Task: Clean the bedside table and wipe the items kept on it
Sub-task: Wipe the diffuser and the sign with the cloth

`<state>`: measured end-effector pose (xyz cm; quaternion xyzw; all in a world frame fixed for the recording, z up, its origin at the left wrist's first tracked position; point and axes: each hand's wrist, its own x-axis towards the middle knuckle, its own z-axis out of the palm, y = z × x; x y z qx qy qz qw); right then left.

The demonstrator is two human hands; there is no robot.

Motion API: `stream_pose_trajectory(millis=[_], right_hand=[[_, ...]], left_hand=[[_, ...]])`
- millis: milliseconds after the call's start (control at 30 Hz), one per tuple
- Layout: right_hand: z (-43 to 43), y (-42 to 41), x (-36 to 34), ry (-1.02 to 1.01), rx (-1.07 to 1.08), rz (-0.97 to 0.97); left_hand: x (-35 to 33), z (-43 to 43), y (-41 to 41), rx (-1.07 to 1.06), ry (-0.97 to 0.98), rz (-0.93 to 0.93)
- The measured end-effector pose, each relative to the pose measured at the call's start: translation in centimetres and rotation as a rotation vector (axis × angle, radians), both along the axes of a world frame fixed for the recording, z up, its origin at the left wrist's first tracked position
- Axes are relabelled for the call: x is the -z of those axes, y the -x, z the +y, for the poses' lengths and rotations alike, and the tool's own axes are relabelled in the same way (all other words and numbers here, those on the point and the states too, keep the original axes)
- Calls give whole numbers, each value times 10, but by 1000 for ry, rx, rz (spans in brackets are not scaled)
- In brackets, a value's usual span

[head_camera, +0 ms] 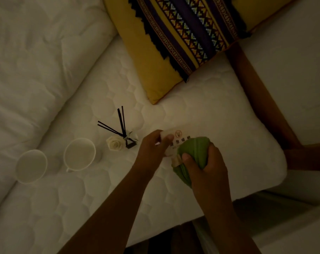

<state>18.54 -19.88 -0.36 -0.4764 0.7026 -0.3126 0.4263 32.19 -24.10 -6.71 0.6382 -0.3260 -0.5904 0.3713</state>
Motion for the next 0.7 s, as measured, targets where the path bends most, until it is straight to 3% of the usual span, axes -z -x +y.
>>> stream_pose_trajectory(millis=[67, 200, 333, 533, 700], right_hand=[[0, -10, -1, 99, -44, 97], [6, -40, -3, 237, -97, 210], [14, -70, -5, 316, -152, 344], [17, -86, -7, 389, -107, 315], [5, -75, -9, 406, 32, 260]], left_hand=[[-14, 18, -4, -50, -8, 159], [-43, 42, -9, -74, -9, 270], [-66, 60, -24, -104, 24, 198], [-81, 68, -49, -184, 134, 59], [-77, 86, -59, -189, 61, 81]])
